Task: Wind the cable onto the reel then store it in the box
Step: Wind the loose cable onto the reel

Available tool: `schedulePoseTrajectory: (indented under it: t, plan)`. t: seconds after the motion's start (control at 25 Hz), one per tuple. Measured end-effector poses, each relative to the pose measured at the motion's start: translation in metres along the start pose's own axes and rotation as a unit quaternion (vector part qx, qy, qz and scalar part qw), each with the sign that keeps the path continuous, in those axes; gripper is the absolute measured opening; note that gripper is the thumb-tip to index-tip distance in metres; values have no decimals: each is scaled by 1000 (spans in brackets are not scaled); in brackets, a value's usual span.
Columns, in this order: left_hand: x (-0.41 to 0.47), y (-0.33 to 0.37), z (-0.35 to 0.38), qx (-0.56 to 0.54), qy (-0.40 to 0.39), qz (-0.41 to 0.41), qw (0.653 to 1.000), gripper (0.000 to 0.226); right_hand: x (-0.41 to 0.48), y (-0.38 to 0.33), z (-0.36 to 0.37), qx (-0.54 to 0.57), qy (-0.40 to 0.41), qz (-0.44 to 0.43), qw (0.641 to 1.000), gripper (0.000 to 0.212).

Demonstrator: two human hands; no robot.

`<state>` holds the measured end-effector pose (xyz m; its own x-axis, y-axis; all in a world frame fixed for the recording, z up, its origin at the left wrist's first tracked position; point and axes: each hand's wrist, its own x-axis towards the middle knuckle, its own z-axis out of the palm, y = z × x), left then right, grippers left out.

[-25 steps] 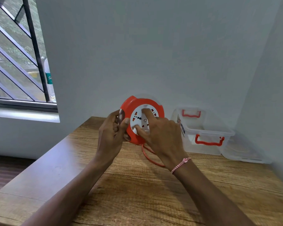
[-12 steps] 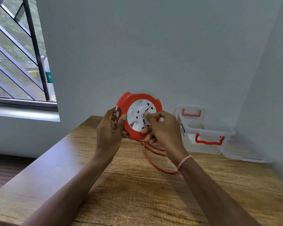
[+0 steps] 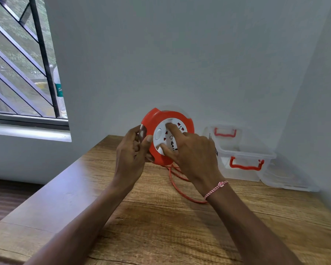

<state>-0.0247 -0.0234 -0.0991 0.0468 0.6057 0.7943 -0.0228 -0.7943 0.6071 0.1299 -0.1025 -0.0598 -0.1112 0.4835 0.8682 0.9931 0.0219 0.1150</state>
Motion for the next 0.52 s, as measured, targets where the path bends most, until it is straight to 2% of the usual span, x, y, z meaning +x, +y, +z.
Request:
schedulePoseTrajectory:
  t: [0.08,0.16,0.2,0.24,0.28,0.32,0.36,0.4,0.44,0.48,0.52]
  plan:
    - [-1,2,0,4,-6,11,1000,35,1,0,-1,57,-15,62,996,61]
    - [-1,3,1,12,-10,20,1000,39,3,-4,0,183,-43,200,962,58]
    - [-2,3,2,14,-14,24,1000,38,5,-7,1,288,-49,291,911,53]
    - [-2,3,3,18,-16,29,999,38,6,-10,1,412,-51,385,824,49]
    - [-3,3,5,23,-14,34,999,38,8,-13,0,518,-53,463,717,47]
    - [-4,3,6,30,-10,37,999,38,8,-14,-1,588,-60,504,630,46]
    - [-4,3,7,34,-4,39,999,38,8,-14,-2,625,-72,515,583,43]
    - [-3,3,6,34,3,37,999,37,8,-13,-3,634,-87,506,578,40]
    - [-2,3,5,27,11,29,999,34,8,-10,-4,617,-94,480,616,37]
    - [0,2,4,15,20,14,1000,31,7,-5,-5,552,-93,434,706,34]
    - [1,1,2,2,27,-4,1000,29,6,1,-4,435,-78,361,821,33]
